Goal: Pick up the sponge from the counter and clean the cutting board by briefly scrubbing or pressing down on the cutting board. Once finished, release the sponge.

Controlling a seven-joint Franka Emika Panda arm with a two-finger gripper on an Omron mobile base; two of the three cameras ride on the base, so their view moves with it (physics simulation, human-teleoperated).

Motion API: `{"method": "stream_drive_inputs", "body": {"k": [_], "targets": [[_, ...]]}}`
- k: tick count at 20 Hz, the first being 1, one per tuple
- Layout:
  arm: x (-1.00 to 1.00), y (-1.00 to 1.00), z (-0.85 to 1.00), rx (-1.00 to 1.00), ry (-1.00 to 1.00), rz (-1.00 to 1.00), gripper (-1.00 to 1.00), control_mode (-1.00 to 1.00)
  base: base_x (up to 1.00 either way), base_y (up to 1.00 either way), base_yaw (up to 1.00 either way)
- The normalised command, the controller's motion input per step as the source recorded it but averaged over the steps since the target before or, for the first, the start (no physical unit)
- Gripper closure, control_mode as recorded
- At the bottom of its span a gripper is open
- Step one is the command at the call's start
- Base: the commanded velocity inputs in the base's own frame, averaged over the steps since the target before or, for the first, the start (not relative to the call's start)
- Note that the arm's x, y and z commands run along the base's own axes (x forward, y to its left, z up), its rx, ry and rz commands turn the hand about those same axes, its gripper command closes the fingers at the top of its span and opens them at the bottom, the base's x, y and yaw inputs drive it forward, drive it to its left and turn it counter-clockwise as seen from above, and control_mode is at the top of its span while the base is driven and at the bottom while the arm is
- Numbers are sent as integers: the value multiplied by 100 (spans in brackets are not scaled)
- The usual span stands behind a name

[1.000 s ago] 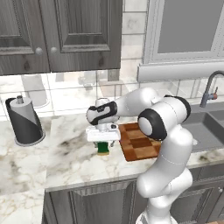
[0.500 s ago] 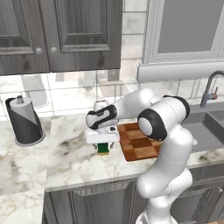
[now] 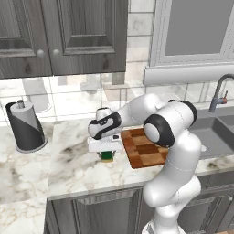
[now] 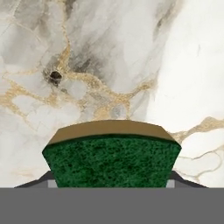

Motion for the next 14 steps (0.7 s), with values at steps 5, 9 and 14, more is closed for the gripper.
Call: {"method": "stream_drive_inputs", "body": {"k": [5,9,14], "targets": [[2,11,-11,-5,8,0,100,-100,0,0,0],[-31,-13,0,3,2,-15,100,-100,0,0,0],[-46,-52,20,13,-1,-29,100,-100,0,0,0]]}}
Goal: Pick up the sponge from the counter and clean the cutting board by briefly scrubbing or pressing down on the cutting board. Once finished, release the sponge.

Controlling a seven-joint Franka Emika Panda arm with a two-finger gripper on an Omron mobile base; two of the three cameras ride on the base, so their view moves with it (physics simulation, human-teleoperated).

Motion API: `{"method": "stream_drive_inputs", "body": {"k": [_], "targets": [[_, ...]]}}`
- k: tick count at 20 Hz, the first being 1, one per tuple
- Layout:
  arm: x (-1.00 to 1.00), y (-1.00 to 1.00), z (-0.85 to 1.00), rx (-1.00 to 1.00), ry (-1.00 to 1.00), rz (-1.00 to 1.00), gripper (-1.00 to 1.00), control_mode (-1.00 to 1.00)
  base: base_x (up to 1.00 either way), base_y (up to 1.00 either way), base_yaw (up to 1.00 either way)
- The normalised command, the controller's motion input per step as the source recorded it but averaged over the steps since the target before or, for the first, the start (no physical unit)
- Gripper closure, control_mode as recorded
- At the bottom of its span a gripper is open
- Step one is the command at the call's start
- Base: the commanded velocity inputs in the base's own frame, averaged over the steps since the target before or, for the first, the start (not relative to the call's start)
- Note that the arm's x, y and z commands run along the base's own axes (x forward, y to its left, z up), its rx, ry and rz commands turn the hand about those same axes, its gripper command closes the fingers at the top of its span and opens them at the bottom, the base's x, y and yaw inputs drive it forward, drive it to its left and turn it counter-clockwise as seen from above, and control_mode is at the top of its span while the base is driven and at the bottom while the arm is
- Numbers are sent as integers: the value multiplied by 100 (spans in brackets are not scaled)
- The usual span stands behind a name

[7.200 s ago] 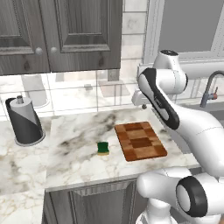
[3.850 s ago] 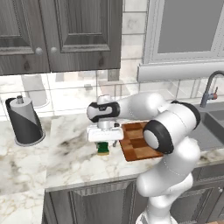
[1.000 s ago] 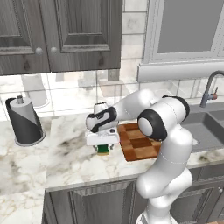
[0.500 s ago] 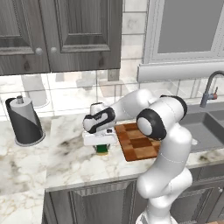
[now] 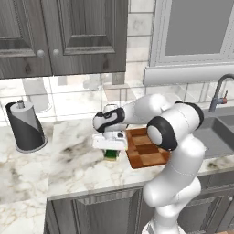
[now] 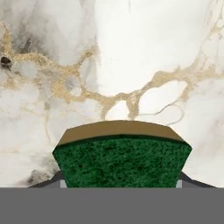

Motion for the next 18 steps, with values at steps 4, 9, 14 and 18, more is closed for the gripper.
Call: {"method": "stream_drive_inputs", "body": {"k": [4,9,14,18], "targets": [[-28,-66,29,15,0,-34,100,-100,0,0,0],[-12,-65,44,15,1,-36,100,-100,0,0,0],[-5,-68,9,6,0,-36,100,-100,0,0,0],[0,-63,-4,0,1,-34,100,-100,0,0,0]]}}
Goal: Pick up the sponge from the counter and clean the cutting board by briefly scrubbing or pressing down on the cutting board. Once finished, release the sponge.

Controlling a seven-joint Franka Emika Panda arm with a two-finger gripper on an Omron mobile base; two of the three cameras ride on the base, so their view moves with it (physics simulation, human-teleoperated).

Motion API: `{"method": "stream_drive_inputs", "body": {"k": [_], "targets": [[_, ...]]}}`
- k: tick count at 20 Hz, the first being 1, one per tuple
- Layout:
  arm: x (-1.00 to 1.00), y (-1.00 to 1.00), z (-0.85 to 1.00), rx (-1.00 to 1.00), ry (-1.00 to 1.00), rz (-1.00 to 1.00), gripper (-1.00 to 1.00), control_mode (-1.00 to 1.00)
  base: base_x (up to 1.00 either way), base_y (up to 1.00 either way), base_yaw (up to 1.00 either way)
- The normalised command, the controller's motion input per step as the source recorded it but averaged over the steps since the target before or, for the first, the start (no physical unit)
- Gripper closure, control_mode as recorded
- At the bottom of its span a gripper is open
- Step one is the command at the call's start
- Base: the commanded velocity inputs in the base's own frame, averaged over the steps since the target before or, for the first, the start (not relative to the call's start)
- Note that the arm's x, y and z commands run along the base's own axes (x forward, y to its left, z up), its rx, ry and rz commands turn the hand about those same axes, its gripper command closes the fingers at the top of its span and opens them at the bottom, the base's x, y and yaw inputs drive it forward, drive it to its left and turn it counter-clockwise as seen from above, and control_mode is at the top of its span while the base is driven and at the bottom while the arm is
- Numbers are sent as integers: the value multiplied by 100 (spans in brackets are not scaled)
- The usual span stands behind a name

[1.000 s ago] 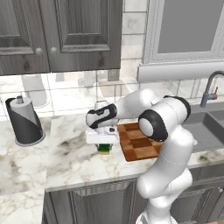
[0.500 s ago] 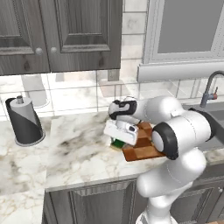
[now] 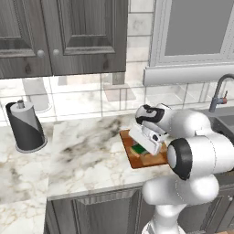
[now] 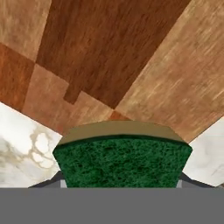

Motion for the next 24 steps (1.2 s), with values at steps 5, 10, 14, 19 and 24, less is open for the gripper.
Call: {"method": "stream_drive_inputs", "body": {"k": [5,10,14,19,24], "targets": [[0,-63,-4,0,0,-33,100,-100,0,0,0],[7,-54,-6,-1,5,-26,100,-100,0,0,0],[9,-38,-31,-4,13,-14,100,-100,0,0,0],[7,-15,-38,-12,5,-7,100,-100,0,0,0],[0,-13,-16,-2,0,-8,100,-100,0,0,0]]}}
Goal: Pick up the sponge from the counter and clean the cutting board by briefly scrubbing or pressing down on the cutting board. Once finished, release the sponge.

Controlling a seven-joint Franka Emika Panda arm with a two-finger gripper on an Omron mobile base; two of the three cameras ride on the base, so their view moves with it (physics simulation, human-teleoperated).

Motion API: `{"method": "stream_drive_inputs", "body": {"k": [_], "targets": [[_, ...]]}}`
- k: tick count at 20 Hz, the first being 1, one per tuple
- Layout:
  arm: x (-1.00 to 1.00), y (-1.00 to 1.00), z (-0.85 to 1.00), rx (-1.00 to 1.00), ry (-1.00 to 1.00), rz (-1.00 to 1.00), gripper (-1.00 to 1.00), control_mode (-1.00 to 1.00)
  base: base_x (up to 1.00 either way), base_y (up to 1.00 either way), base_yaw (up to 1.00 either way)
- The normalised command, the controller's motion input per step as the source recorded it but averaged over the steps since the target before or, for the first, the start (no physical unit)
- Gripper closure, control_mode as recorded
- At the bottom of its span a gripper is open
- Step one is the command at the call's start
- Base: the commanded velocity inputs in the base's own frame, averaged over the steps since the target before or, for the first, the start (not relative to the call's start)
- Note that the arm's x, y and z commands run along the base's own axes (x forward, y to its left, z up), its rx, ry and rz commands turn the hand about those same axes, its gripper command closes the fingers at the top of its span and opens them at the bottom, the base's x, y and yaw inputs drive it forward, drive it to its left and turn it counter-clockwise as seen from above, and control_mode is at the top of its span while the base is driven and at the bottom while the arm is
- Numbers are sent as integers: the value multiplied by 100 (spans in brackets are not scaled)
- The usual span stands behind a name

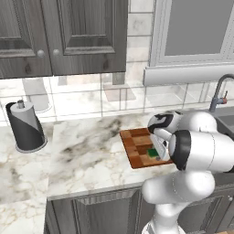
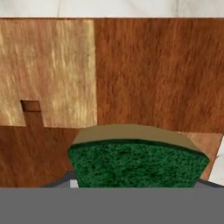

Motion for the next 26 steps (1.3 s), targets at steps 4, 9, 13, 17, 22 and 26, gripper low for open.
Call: {"method": "stream_drive_inputs", "body": {"k": [4,9,13,17,22,26], "targets": [[-1,-13,-20,0,0,-7,100,-100,0,0,0],[-28,-30,-12,0,-5,-4,100,-100,0,0,0],[-21,-29,-13,-1,0,0,100,-100,0,0,0],[-9,-27,-12,-1,0,0,100,-100,0,0,0],[0,-21,-15,-2,4,0,100,-100,0,0,0],[0,-14,-19,-1,5,0,100,-100,0,0,0]]}}
